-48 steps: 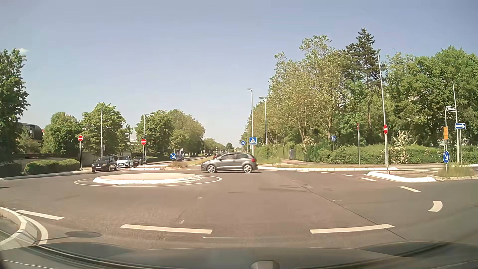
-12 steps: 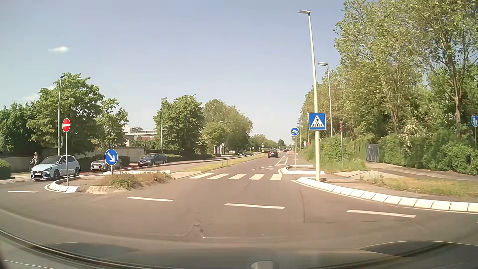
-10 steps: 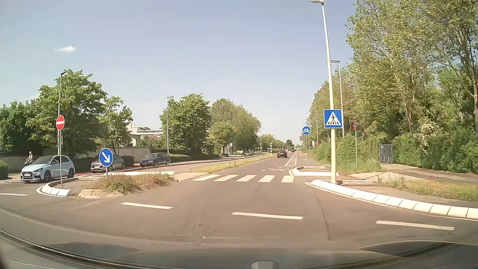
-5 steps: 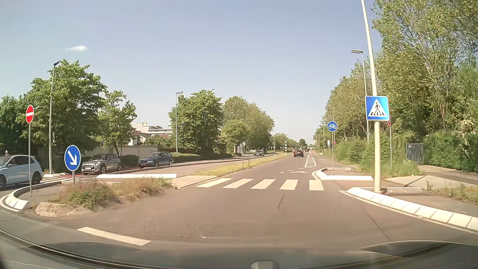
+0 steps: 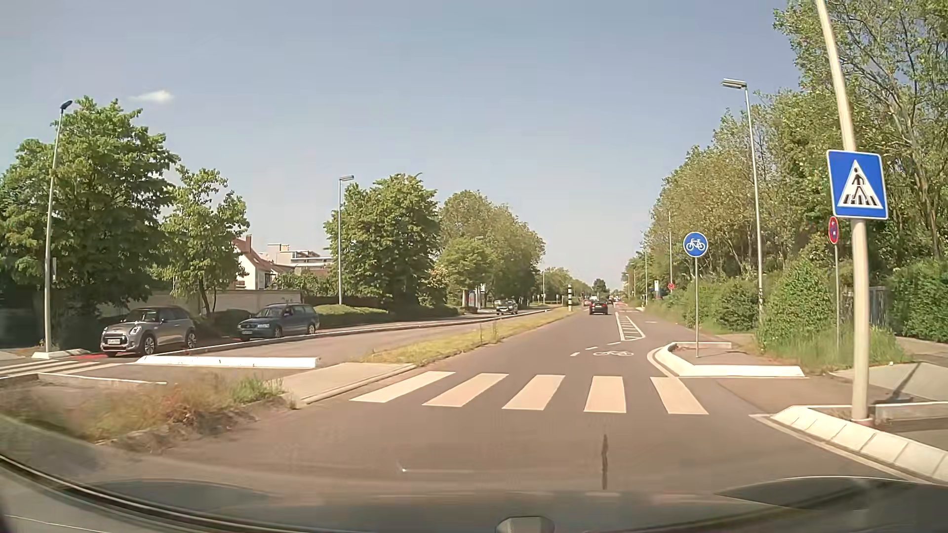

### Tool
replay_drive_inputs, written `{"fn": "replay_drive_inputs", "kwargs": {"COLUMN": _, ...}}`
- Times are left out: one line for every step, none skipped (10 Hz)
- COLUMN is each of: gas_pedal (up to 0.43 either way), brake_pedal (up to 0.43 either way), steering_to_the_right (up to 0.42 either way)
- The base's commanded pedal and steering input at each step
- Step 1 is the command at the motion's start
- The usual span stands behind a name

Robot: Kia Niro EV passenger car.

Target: Follow the waypoints while adhering to traffic rules and regulations

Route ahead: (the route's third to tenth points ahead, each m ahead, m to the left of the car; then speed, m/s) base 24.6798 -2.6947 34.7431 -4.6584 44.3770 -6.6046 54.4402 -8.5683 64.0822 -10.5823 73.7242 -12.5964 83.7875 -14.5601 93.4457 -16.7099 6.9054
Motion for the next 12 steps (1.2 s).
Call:
{"fn": "replay_drive_inputs", "kwargs": {"gas_pedal": 0.220, "brake_pedal": 0.000, "steering_to_the_right": 0.035}}
{"fn": "replay_drive_inputs", "kwargs": {"gas_pedal": 0.220, "brake_pedal": 0.000, "steering_to_the_right": 0.043}}
{"fn": "replay_drive_inputs", "kwargs": {"gas_pedal": 0.220, "brake_pedal": 0.000, "steering_to_the_right": 0.046}}
{"fn": "replay_drive_inputs", "kwargs": {"gas_pedal": 0.220, "brake_pedal": 0.000, "steering_to_the_right": 0.050}}
{"fn": "replay_drive_inputs", "kwargs": {"gas_pedal": 0.220, "brake_pedal": 0.000, "steering_to_the_right": 0.055}}
{"fn": "replay_drive_inputs", "kwargs": {"gas_pedal": 0.220, "brake_pedal": 0.000, "steering_to_the_right": 0.059}}
{"fn": "replay_drive_inputs", "kwargs": {"gas_pedal": 0.228, "brake_pedal": 0.000, "steering_to_the_right": 0.063}}
{"fn": "replay_drive_inputs", "kwargs": {"gas_pedal": 0.228, "brake_pedal": 0.000, "steering_to_the_right": 0.064}}
{"fn": "replay_drive_inputs", "kwargs": {"gas_pedal": 0.228, "brake_pedal": 0.000, "steering_to_the_right": 0.065}}
{"fn": "replay_drive_inputs", "kwargs": {"gas_pedal": 0.228, "brake_pedal": 0.000, "steering_to_the_right": 0.065}}
{"fn": "replay_drive_inputs", "kwargs": {"gas_pedal": 0.228, "brake_pedal": 0.000, "steering_to_the_right": 0.065}}
{"fn": "replay_drive_inputs", "kwargs": {"gas_pedal": 0.228, "brake_pedal": 0.000, "steering_to_the_right": 0.065}}
